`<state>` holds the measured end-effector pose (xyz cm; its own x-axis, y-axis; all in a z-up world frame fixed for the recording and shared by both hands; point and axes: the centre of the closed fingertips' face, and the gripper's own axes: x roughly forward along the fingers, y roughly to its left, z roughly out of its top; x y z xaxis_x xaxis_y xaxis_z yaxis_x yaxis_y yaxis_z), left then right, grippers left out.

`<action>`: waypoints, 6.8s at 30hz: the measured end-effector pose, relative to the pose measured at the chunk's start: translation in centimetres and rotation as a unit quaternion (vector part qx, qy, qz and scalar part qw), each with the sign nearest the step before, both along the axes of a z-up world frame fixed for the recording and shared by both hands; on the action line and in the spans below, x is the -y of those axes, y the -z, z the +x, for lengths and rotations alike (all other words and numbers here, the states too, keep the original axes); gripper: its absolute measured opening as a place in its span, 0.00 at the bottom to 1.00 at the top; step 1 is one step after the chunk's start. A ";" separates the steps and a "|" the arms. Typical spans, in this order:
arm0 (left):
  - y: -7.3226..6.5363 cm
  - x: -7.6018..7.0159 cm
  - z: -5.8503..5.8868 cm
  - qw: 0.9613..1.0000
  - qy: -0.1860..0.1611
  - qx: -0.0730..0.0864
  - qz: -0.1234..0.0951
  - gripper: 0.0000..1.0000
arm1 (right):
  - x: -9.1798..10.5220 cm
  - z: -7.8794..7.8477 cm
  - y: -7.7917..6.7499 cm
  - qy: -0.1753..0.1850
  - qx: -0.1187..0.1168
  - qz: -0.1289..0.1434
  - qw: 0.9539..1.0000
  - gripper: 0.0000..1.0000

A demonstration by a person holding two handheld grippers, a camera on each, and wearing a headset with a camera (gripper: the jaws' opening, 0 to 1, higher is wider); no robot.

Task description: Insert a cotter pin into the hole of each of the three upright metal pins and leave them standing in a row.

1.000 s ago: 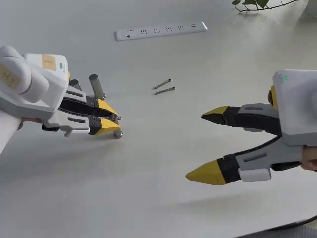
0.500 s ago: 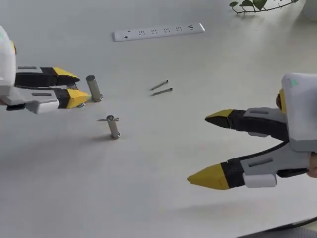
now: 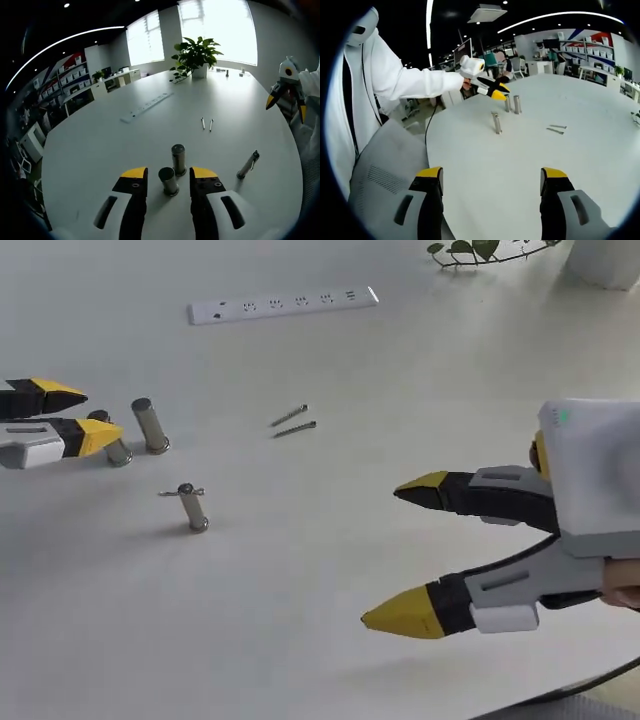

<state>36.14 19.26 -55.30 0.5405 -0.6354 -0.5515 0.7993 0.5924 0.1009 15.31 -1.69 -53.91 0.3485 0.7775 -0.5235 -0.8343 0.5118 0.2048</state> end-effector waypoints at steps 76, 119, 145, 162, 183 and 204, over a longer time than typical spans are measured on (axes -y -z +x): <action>-6.9 3.2 -9.6 0.998 -0.039 0.014 -0.055 0.10 | -0.9 -0.6 -0.8 0.016 0.003 0.035 0.999 0.75; 1.6 11.6 -17.4 0.997 -0.029 -0.068 -0.020 0.10 | -0.8 -1.8 0.0 0.006 -0.005 0.022 1.000 0.87; 2.0 12.5 -17.1 0.996 -0.053 -0.043 -0.058 0.11 | -1.6 -2.4 0.6 -0.011 -0.020 0.019 1.000 0.91; -2.7 11.8 -20.0 0.990 0.025 -0.071 -0.120 0.62 | -1.3 -2.4 -0.4 -0.029 -0.023 0.010 0.999 0.90; -4.1 7.2 -22.5 0.980 -0.040 -0.099 -0.170 0.99 | -1.5 0.6 -2.0 -0.088 -0.041 -0.040 0.994 0.84; -4.0 6.2 -22.5 0.979 -0.055 -0.092 -0.175 0.99 | -0.4 11.4 -3.3 -0.172 0.023 -0.208 0.963 0.54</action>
<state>13.60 13.02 -51.31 0.5277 -0.7469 -0.4047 0.7148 0.6478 -0.2634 26.67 -1.25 -50.58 0.1387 0.5779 -0.8043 -0.9724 0.2333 -0.0001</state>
